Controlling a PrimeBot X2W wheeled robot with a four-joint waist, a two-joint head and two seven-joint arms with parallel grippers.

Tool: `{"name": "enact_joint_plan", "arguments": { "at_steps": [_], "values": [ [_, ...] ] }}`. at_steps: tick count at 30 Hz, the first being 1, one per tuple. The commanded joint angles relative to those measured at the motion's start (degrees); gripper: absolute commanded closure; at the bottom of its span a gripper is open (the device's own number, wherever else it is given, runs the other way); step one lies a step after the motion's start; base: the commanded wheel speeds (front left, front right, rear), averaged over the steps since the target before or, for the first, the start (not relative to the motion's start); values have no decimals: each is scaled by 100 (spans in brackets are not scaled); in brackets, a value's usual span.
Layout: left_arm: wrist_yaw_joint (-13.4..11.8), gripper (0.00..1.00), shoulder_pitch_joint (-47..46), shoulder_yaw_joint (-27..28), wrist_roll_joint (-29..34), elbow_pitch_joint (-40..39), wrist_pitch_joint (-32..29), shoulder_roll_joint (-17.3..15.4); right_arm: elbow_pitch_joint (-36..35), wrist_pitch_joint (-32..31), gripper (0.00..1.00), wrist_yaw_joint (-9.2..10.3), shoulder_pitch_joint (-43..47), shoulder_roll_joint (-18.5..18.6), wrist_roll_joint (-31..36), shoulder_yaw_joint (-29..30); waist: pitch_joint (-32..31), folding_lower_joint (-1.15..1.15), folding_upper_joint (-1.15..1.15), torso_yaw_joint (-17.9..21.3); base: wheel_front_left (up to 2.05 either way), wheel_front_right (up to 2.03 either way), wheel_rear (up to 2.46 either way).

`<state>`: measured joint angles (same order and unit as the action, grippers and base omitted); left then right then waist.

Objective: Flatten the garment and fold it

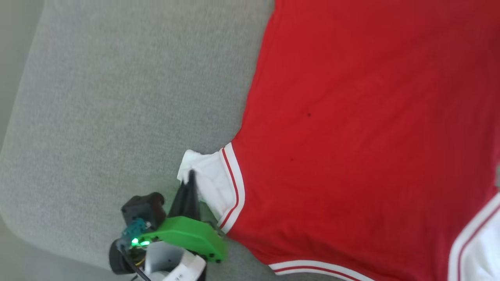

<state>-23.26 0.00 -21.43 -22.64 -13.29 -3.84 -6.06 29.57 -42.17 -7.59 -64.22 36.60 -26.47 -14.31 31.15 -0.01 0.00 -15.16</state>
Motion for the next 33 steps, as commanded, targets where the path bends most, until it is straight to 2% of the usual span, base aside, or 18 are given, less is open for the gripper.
{"name": "enact_joint_plan", "arguments": {
  "at_steps": [1,5,9,13,16,18,25,30,31,32,33],
  "values": [
    [-27,100,10,65,-39,57,-62,-101,-76,108,100,10,162,60,-58,-5,-746,1,0,435,0,0,0],
    [2,100,95,175,-168,117,-192,-221,-372,172,100,10,713,238,-306,-55,-1303,1,0,772,0,0,0],
    [17,100,214,227,-247,163,-327,-340,-819,47,100,10,1664,394,-592,-10,-1787,1,0,1141,0,0,0],
    [-23,100,373,309,-297,158,-445,-466,-1394,-86,100,10,2762,403,-746,81,-2074,1,0,1507,0,0,0],
    [-14,100,446,330,-344,165,-493,-513,-1746,-125,100,10,3621,270,-783,277,-2208,1,0,1662,0,0,0],
    [11,100,442,324,-373,198,-509,-521,-1945,-121,100,10,4256,119,-770,461,-2276,1,0,1694,0,0,0],
    [145,100,410,258,-489,445,-518,-504,-2340,-320,100,10,6329,-840,-637,952,-2401,1,0,1656,0,0,0],
    [194,100,420,267,-562,601,-484,-498,-2426,-472,100,10,7068,-1425,-538,1095,-2455,1,0,1631,0,0,0],
    [195,100,428,277,-575,623,-474,-498,-2464,-377,93,10,7098,-1498,-498,1169,-2464,1,0,1637,0,0,0],
    [194,100,434,289,-588,651,-463,-499,-2518,-261,26,10,7115,-1589,-499,1265,-2469,1,0,1643,0,0,0],
    [197,100,439,300,-600,678,-453,-501,-2587,-127,0,10,7104,-1662,-513,1359,-2493,1,0,1652,0,0,0]
  ]
}}
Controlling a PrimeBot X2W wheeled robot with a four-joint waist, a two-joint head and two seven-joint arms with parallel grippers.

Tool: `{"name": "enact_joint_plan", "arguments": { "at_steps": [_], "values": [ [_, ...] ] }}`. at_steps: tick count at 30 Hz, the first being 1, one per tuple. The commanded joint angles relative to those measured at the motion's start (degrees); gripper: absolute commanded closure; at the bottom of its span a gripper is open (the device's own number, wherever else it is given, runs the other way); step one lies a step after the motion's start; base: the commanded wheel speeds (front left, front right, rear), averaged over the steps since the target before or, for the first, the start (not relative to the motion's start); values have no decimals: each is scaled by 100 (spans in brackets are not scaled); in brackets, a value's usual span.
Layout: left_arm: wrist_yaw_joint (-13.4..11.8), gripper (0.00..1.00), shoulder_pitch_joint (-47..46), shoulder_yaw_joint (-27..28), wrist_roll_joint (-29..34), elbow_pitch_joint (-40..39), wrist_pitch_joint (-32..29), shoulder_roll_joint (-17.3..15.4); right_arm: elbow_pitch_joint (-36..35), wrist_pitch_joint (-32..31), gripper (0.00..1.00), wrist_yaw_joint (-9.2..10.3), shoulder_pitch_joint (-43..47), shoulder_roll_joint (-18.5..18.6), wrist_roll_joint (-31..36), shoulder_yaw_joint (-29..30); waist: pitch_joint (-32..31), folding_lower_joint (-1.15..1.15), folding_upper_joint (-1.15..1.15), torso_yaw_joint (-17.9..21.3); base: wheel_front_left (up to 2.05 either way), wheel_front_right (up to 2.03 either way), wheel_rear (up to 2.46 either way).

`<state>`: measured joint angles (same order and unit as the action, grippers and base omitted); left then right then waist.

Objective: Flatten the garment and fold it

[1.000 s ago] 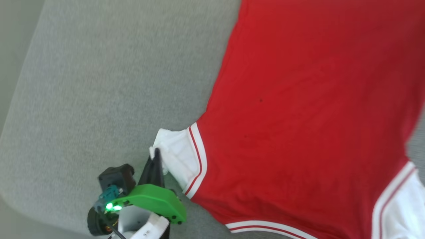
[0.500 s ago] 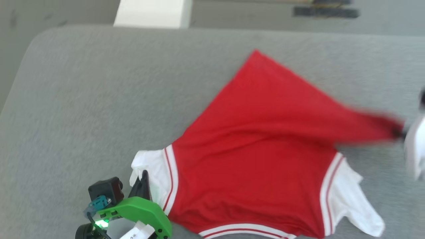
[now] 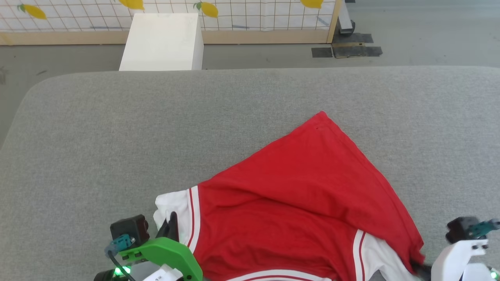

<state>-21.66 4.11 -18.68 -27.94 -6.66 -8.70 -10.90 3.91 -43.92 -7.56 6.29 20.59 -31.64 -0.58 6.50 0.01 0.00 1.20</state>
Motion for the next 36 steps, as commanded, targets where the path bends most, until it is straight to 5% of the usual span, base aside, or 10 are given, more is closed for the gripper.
{"name": "enact_joint_plan", "arguments": {
  "at_steps": [1,9,18,24,36],
  "values": [
    [40,100,40,40,-87,42,42,-21,-126,277,0,8,18,-139,-5,137,-49,-1,0,29,0,0,0],
    [39,100,89,106,-160,94,77,-55,-975,2196,0,8,-583,-315,-130,673,-141,-1,0,94,0,0,0],
    [8,100,-75,13,-78,-5,22,-61,-584,2738,0,8,-2024,-44,-236,110,228,-1,0,-183,0,0,0],
    [-29,100,-291,-159,38,-37,66,83,364,2404,0,8,-3433,173,-92,-541,735,-1,0,-619,0,0,0],
    [-43,100,-599,-431,97,76,380,462,2019,301,0,8,-5125,888,716,-2195,1694,-1,0,-1387,0,0,0]
  ]
}}
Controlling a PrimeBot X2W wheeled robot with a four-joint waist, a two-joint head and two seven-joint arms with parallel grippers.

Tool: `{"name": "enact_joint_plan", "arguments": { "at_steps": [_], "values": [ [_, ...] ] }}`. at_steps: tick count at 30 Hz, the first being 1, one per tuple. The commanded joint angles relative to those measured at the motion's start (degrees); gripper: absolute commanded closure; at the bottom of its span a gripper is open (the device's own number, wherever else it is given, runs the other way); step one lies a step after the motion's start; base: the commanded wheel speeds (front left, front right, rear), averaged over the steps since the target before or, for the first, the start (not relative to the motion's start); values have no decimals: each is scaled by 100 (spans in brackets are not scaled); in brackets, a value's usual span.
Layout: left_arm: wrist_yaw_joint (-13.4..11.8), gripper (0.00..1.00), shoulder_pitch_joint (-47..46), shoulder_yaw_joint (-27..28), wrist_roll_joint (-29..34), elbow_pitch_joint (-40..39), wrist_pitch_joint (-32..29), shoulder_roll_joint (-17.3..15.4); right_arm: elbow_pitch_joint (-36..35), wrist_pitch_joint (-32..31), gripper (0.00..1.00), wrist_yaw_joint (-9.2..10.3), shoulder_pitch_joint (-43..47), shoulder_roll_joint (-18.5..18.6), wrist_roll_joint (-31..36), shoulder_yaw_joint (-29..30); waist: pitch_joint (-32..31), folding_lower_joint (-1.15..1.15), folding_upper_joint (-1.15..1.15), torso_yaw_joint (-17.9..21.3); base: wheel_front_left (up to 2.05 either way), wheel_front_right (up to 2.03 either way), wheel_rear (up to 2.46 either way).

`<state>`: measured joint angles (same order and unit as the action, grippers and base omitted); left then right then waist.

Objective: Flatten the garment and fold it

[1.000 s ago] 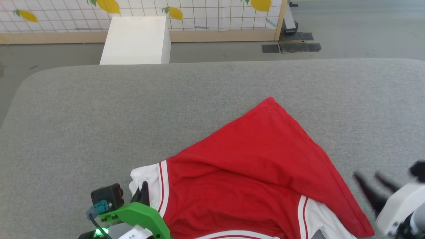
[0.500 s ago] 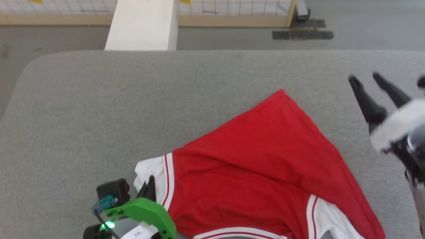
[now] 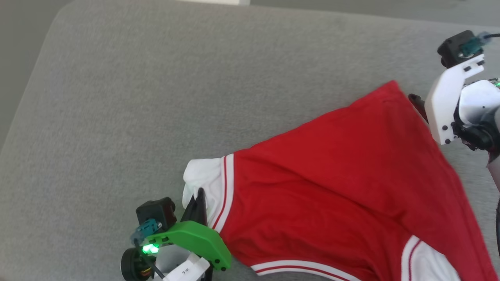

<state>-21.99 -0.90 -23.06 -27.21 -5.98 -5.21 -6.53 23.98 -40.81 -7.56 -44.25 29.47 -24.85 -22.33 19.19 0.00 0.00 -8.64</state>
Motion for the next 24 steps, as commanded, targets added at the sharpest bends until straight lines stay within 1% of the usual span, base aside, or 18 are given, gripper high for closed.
{"name": "enact_joint_plan", "arguments": {
  "at_steps": [1,6,12,13,14,15,17,21,24],
  "values": [
    [-6,100,-121,-12,20,27,58,45,64,-77,0,8,-152,36,115,-161,475,0,0,-438,0,0,0],
    [-12,100,-196,-81,7,125,156,117,258,-222,0,8,-325,63,163,-675,625,0,0,-515,0,0,0],
    [-28,100,-227,-114,-20,248,195,146,417,-473,0,8,-315,138,-99,-1161,559,0,0,-472,0,0,0],
    [-27,100,-224,-110,-25,265,192,137,449,-537,40,8,-310,149,-164,-1201,523,0,0,-448,0,0,0],
    [-29,100,-220,-99,-33,280,187,123,468,-578,78,8,-316,158,-250,-1222,475,0,0,-410,0,0,0],
    [-32,100,-217,-87,-40,282,182,111,467,-566,100,8,-334,165,-309,-1218,440,0,0,-374,0,0,0],
    [-38,100,-209,-60,-46,270,171,69,448,-486,100,8,-384,169,-453,-1165,357,0,0,-276,0,0,0],
    [-51,100,-186,14,-68,231,117,-44,342,50,100,8,-469,102,-719,-827,133,0,0,-11,0,0,0],
    [-35,100,-189,61,-96,212,68,-128,108,815,100,8,-382,54,-1035,-287,-118,0,0,184,0,0,0]
  ]
}}
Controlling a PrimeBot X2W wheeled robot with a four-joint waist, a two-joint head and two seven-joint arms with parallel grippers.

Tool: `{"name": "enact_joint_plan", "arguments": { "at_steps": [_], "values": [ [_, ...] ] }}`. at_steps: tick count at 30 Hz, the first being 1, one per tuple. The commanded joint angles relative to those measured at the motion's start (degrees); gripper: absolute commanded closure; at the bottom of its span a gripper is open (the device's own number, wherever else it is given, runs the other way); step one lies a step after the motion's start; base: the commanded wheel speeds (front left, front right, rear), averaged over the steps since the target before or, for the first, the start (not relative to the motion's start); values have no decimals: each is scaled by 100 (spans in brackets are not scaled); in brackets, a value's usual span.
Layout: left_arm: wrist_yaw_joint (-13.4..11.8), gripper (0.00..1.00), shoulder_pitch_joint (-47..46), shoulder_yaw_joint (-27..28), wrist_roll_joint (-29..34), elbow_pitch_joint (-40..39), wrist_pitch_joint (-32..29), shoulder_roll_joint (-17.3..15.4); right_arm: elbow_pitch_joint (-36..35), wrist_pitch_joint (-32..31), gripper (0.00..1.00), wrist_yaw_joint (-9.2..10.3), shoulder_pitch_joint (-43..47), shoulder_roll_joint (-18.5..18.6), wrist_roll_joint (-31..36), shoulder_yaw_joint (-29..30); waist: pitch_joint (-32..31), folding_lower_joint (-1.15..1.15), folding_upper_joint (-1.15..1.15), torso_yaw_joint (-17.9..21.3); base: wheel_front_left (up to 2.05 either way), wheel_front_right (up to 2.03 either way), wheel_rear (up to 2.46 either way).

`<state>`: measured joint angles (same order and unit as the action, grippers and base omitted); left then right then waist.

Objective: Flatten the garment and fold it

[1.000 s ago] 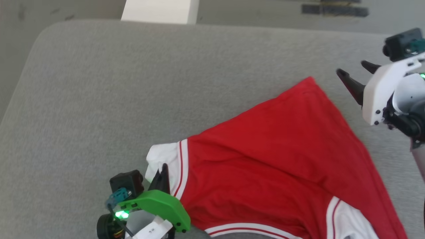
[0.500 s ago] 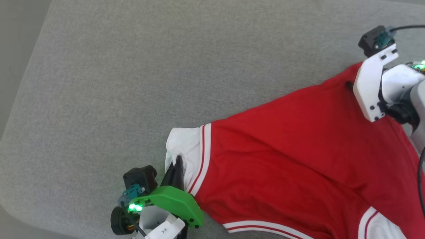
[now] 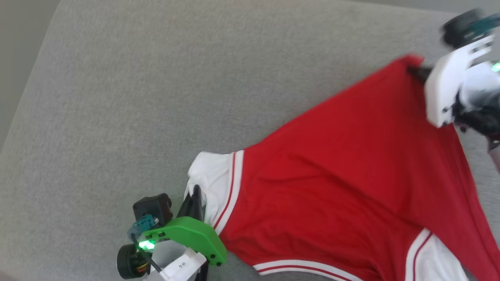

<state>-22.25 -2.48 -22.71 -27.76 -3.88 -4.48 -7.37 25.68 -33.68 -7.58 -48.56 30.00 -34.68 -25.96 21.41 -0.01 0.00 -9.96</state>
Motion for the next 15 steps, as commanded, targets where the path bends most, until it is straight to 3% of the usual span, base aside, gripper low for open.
{"name": "enact_joint_plan", "arguments": {
  "at_steps": [1,7,11,15],
  "values": [
    [-8,100,-29,44,-52,-5,-16,-64,-150,267,100,9,126,11,-119,202,-408,1,0,380,0,0,0],
    [1,100,31,131,-138,-20,-100,-182,-986,762,100,9,1370,193,-576,1087,-891,1,0,803,0,0,0],
    [8,100,146,153,-208,-32,-162,-238,-1612,600,100,9,2731,106,-805,1840,-1177,1,0,1032,0,0,0],
    [-10,100,321,212,-302,-65,-202,-290,-2183,159,100,9,4115,-258,-820,2432,-1407,1,0,1237,0,0,0]
  ]
}}
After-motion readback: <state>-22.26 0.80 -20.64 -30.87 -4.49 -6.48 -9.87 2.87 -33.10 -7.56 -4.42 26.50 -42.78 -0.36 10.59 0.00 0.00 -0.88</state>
